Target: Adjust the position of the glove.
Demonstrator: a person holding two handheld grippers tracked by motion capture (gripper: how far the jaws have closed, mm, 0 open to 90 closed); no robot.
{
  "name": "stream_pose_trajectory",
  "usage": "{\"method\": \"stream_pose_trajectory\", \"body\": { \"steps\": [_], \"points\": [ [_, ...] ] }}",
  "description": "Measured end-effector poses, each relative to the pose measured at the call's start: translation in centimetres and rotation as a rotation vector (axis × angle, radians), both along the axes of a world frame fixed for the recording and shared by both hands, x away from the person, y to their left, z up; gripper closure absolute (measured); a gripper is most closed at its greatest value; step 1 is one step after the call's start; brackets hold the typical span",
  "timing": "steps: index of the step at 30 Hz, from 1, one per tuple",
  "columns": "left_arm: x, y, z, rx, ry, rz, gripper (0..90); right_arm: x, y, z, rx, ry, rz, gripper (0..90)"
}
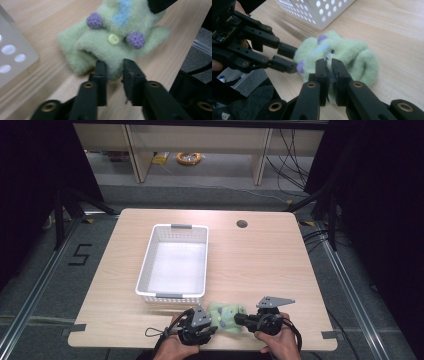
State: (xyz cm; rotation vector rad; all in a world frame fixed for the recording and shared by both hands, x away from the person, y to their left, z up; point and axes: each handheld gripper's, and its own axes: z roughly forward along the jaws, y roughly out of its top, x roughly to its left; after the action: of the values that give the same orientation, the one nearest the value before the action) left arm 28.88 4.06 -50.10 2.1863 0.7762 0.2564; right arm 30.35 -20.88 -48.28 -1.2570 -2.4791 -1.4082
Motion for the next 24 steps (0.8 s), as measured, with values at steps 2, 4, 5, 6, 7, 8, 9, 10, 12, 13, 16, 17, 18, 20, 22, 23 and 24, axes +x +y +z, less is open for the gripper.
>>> {"method": "stream_pose_trajectory", "body": {
  "steps": [2, 4, 5, 6, 7, 8, 9, 10, 12, 13, 16, 17, 18, 20, 22, 23, 24],
  "points": [
    [0.4, 0.5, 0.7, -0.005, -0.028, 0.012, 83.6, -0.2, 0.1, 0.5, 0.01, 0.006, -0.006, 85.1],
    [1.0, 1.0, 1.4, -0.011, -0.055, 0.021, 84.3, -0.2, 0.1, 0.7, 0.021, -0.018, -0.009, 85.2],
    [1.2, 1.2, 1.8, -0.023, -0.053, 0.034, 84.4, 0.0, 0.0, 0.6, 0.017, -0.062, -0.001, 85.2],
    [1.2, 1.2, 1.8, -0.023, -0.053, 0.034, 84.4, 0.0, 0.0, 0.6, 0.017, -0.062, -0.001, 85.2],
    [1.7, 1.6, 2.3, -0.043, -0.08, 0.051, 84.3, -0.3, 0.4, 0.9, 0.045, -0.012, -0.012, 85.2],
    [1.7, 1.6, 2.3, -0.043, -0.08, 0.051, 84.2, -0.3, 0.4, 0.9, 0.045, -0.012, -0.012, 85.2],
    [1.8, 1.6, 2.4, -0.056, -0.078, 0.072, 83.9, -0.3, 0.8, 0.9, 0.053, -0.011, -0.023, 85.1],
    [2.3, 1.6, 2.1, -0.045, -0.088, 0.079, 83.7, 0.1, 0.9, 0.7, 0.042, -0.063, -0.013, 85.1],
    [2.5, 1.6, 1.7, -0.037, -0.079, 0.082, 83.5, 0.0, 1.2, 0.7, 0.031, -0.039, -0.025, 85.1],
    [2.6, 1.5, 1.2, -0.027, -0.065, 0.089, 83.0, 0.1, 1.4, 0.4, 0.01, -0.026, -0.031, 84.4],
    [3.0, 1.5, 0.3, 0.009, -0.042, 0.069, 82.2, 0.3, 1.3, -0.3, 0.017, -0.027, -0.022, 83.3],
    [3.1, 1.4, 0.4, -0.003, -0.053, 0.079, 81.8, 0.1, 1.2, -0.7, 0.0, -0.01, -0.021, 80.8],
    [3.1, 1.4, 0.4, -0.003, -0.053, 0.079, 81.2, -0.1, 1.3, -0.8, 0.02, 0.026, -0.034, 77.9],
    [3.0, 1.5, 0.5, 0.001, -0.053, 0.082, 80.1, -0.1, 1.2, -0.8, 0.013, 0.02, -0.028, 74.3],
    [3.1, 1.7, 0.5, 0.001, -0.051, 0.083, 77.7, -0.1, 0.9, -0.5, 0.039, 0.023, -0.043, 65.5],
    [3.1, 1.6, 0.3, -0.036, -0.024, 0.112, 76.1, -0.1, 0.6, -0.2, 0.027, -0.006, -0.044, 64.2],
    [3.1, 1.6, 0.3, -0.036, -0.024, 0.112, 74.0, -0.1, 0.6, -0.2, 0.027, -0.006, -0.044, 64.2]
  ]
}}
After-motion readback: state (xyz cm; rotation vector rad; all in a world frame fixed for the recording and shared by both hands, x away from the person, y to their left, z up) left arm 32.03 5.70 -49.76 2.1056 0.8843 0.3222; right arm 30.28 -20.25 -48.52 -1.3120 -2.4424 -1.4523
